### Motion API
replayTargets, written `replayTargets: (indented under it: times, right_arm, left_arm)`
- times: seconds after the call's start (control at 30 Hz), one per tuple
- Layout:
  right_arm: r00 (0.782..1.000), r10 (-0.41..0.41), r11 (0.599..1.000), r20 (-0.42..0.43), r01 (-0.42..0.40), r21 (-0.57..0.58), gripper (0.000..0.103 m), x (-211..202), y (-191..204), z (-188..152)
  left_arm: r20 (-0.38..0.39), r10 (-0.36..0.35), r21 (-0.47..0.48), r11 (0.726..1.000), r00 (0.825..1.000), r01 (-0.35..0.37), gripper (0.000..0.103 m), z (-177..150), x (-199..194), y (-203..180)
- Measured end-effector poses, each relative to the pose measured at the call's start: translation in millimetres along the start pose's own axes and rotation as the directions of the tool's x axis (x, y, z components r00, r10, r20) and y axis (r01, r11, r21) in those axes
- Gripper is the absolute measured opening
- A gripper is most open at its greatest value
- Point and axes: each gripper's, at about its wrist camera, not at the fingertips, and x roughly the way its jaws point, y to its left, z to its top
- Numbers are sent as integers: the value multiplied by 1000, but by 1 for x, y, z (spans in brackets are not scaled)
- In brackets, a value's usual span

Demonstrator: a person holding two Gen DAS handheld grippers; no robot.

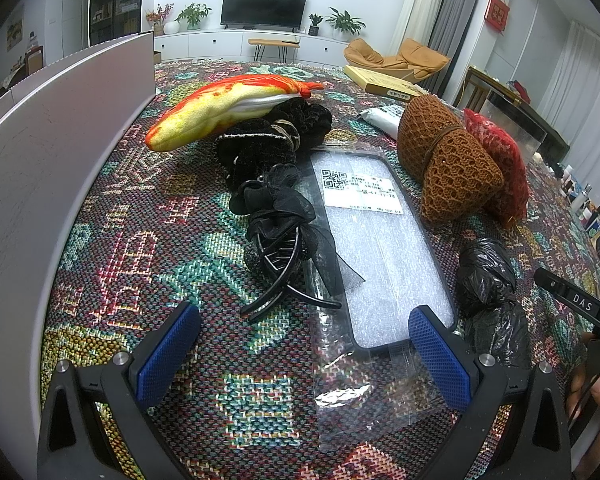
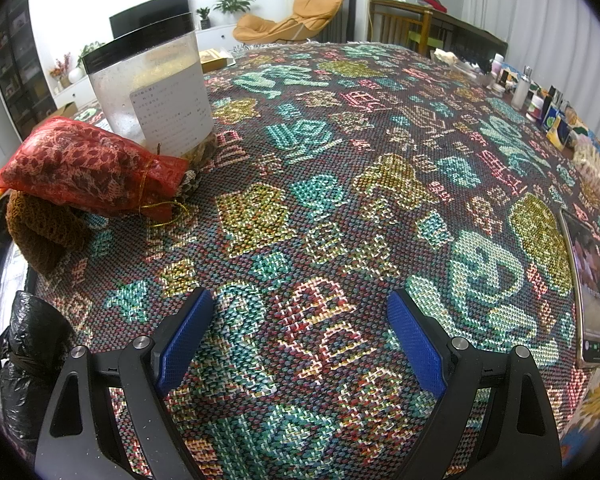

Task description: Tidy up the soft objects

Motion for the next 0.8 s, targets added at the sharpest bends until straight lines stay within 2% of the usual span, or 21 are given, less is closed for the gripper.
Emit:
replayTargets:
  times: [0.8]
  right_arm:
    - [1000, 2, 1000, 0, -2, 1, 91, 0, -1, 0]
  left_arm:
    - [-1, 2, 2, 1000, 1000, -2, 103, 2, -1, -3]
